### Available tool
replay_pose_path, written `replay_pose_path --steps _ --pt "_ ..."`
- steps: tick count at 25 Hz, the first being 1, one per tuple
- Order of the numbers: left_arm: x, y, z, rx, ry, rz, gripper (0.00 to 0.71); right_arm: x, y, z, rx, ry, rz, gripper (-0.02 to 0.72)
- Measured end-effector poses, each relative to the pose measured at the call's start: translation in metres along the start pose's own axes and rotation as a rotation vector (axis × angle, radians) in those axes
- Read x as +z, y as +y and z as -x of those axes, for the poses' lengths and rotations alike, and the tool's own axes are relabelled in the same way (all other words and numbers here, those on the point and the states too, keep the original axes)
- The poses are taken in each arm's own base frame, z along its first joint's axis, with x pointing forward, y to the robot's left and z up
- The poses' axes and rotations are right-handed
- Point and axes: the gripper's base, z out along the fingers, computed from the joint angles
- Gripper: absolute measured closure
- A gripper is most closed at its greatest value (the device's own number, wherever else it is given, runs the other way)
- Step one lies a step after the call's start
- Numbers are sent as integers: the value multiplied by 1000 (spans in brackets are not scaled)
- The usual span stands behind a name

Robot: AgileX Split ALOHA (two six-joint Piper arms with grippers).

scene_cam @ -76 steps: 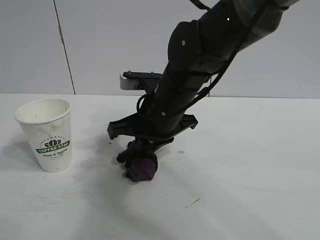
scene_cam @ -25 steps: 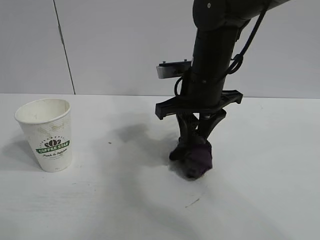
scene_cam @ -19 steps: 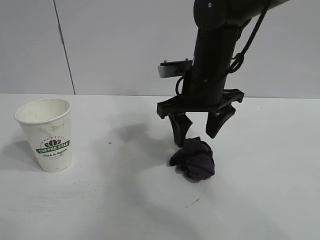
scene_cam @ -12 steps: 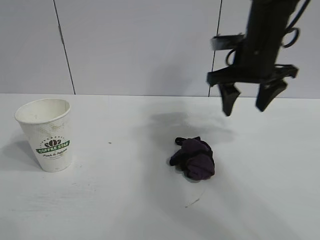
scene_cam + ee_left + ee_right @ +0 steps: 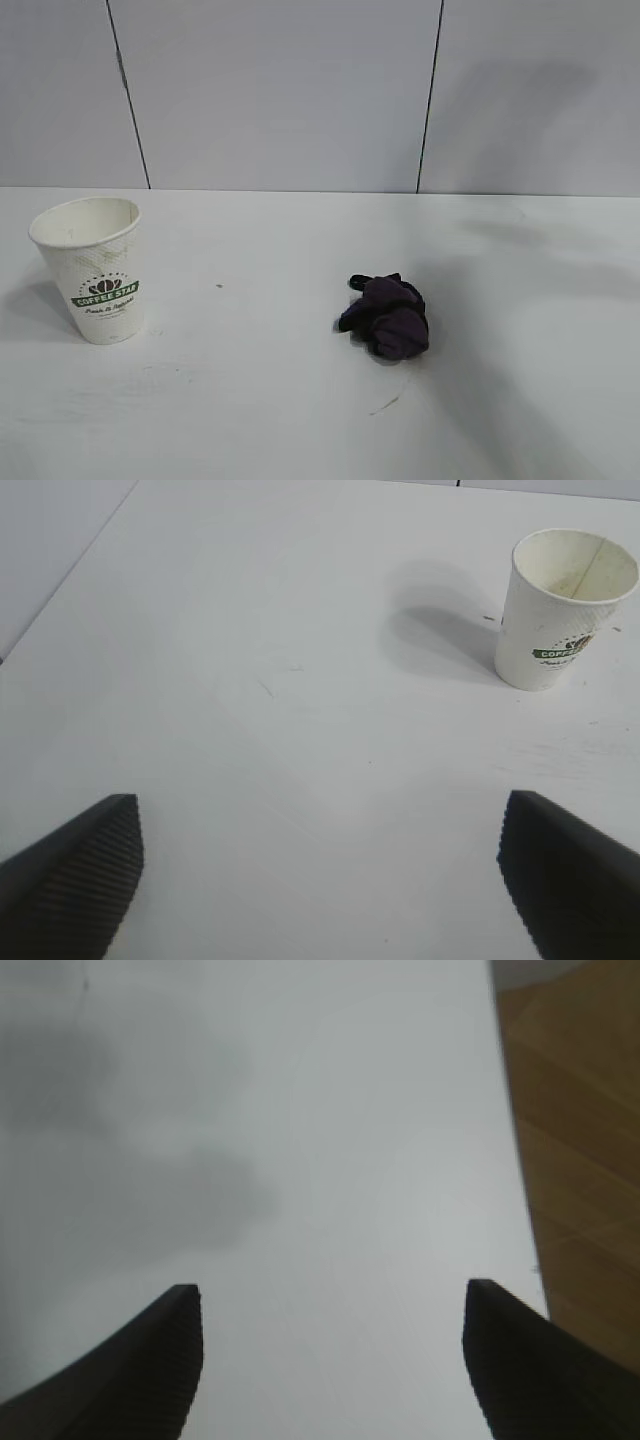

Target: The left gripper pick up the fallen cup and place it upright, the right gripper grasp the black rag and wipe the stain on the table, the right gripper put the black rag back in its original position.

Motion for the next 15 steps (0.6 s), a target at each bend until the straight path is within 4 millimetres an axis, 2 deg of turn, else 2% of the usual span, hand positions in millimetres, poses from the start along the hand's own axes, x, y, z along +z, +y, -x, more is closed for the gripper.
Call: replay_pose_path --steps 3,6,9,11,12,15 --pt "0 0 0 0 0 0 16 -78 1 -11 -2 -205 48 206" --pt "0 0 0 0 0 0 16 -160 5 -41 -27 -417 115 209" --pt "0 0 0 0 0 0 16 -237 8 -90 -75 -627 149 209" --pt "0 0 0 0 0 0 16 -282 8 -134 -117 -757 136 209" --pt "0 0 0 0 0 0 16 -302 8 -159 -133 -819 128 209" --pt "0 0 0 0 0 0 16 -335 9 -229 -157 -967 109 209"
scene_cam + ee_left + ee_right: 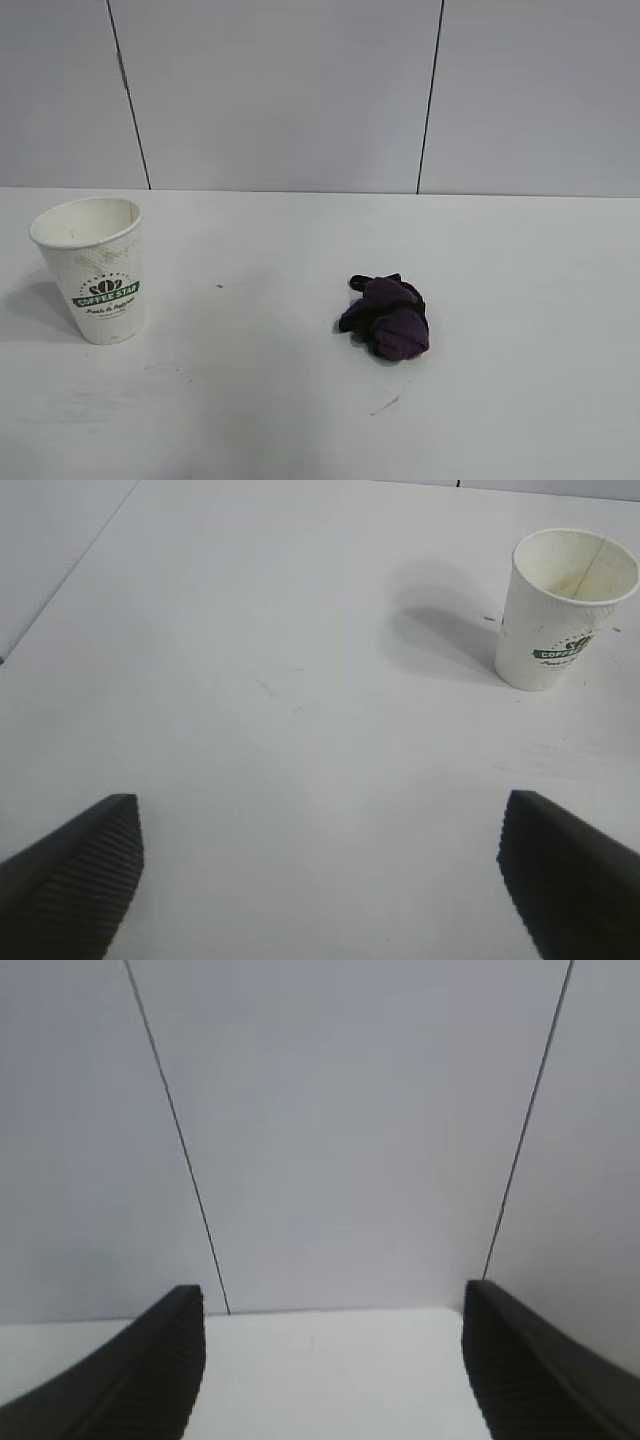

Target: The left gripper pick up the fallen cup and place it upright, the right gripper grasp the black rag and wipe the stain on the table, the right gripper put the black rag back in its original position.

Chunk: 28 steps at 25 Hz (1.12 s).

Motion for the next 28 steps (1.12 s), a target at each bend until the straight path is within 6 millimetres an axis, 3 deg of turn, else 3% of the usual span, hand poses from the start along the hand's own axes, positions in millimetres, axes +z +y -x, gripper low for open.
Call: replay_pose_path --steps 3,7,11,17,20,22,28 --pt "0 0 0 0 0 0 16 -44 12 -33 -13 -56 -6 209" --pt "0 0 0 0 0 0 16 -55 19 -90 -12 -18 0 209" --pt "0 0 0 0 0 0 16 -37 17 -145 33 99 11 209" --pt "0 0 0 0 0 0 16 16 13 -223 126 378 4 209" --pt "0 0 0 0 0 0 16 34 14 -251 134 459 13 209" --pt "0 0 0 0 0 0 16 40 15 -262 132 497 8 209" --pt "0 0 0 0 0 0 16 41 14 -263 105 492 90 209"
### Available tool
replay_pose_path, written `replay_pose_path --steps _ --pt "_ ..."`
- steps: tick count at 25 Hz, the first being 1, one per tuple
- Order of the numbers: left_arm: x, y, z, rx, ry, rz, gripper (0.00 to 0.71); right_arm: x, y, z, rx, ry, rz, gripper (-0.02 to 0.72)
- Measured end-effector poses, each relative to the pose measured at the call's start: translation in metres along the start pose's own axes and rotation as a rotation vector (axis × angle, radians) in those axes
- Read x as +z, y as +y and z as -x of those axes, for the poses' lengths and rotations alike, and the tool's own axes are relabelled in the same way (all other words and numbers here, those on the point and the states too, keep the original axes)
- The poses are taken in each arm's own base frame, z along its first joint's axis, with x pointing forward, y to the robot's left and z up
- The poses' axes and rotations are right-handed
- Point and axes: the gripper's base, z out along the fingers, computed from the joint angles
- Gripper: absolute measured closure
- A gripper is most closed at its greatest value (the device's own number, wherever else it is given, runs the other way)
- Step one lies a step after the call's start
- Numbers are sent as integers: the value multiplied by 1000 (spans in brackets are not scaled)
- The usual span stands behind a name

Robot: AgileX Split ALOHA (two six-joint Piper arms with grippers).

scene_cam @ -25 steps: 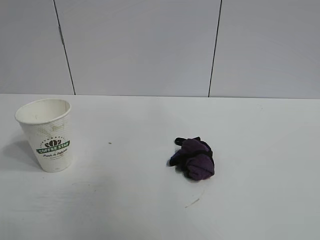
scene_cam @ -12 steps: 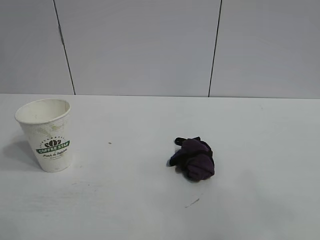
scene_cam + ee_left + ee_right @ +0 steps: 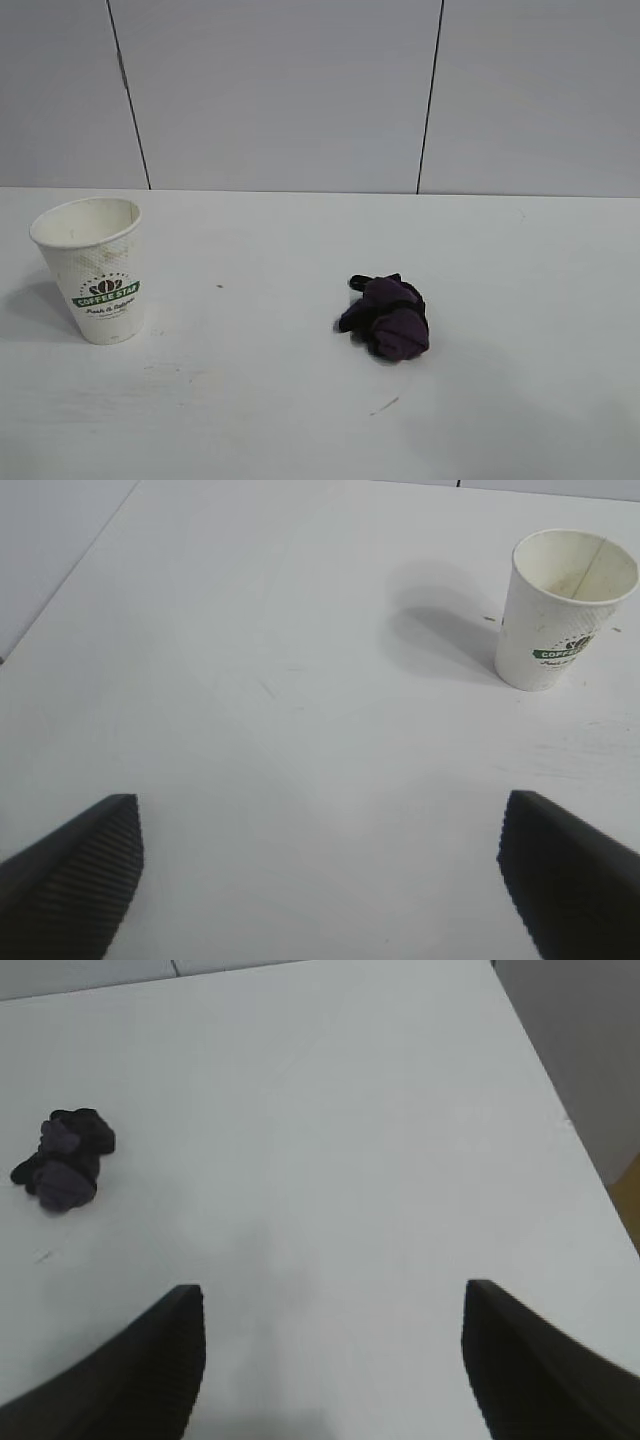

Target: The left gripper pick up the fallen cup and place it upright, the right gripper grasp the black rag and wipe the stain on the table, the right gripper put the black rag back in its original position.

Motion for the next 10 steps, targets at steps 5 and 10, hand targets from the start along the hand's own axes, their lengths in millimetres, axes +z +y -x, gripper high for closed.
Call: replay_pose_path --steps 5,10 --pt "0 0 0 0 0 0 16 0 -2 0 -1 -4 20 209" --pt "0 0 0 0 0 0 16 0 -2 1 2 -6 18 209"
